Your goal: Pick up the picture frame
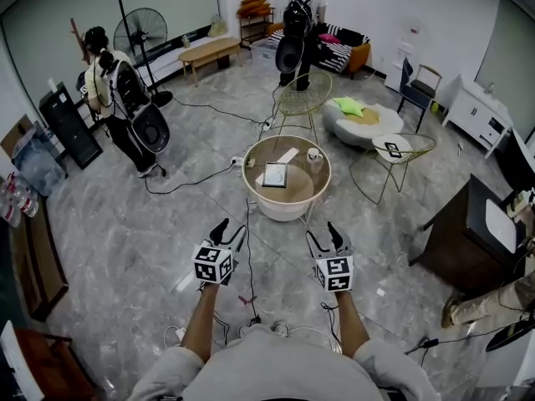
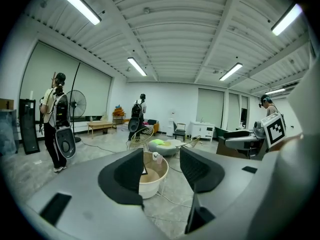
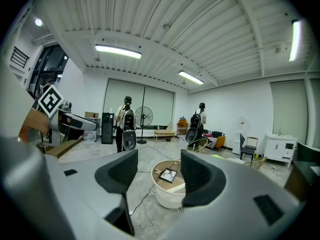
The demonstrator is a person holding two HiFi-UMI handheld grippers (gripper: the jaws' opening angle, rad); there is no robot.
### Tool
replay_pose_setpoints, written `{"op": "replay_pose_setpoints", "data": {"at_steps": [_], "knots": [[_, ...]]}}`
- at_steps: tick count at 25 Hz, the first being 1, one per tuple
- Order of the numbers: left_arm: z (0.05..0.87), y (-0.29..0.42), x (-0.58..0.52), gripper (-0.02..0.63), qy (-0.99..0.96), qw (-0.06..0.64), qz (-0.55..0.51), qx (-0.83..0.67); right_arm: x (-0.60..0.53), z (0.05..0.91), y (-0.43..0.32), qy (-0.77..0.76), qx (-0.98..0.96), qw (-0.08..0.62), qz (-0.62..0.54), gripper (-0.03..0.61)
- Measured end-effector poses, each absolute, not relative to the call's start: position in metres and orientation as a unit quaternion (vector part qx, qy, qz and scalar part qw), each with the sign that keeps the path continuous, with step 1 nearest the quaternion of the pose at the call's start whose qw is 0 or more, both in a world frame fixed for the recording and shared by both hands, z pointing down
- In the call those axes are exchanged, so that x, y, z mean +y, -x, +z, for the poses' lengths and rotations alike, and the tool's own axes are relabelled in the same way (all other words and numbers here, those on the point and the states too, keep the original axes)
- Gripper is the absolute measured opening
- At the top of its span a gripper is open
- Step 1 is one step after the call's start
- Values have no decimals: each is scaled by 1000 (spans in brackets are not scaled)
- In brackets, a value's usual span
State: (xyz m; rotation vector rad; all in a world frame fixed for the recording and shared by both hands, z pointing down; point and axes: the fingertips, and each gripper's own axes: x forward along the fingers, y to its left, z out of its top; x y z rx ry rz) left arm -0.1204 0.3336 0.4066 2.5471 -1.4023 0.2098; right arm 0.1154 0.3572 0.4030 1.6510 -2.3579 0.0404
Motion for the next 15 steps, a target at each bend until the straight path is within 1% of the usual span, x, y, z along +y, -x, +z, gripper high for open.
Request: {"op": "replay_pose_setpoints", "data": {"at_steps": [10,15], "knots": [[415,100,329,212,-861,114,83,-488,349,414,-152,-566,-814,124,24,244],[420,94,311,212,-860,119,80,-490,334,421,-154,-562,-817,126,29,244]]}}
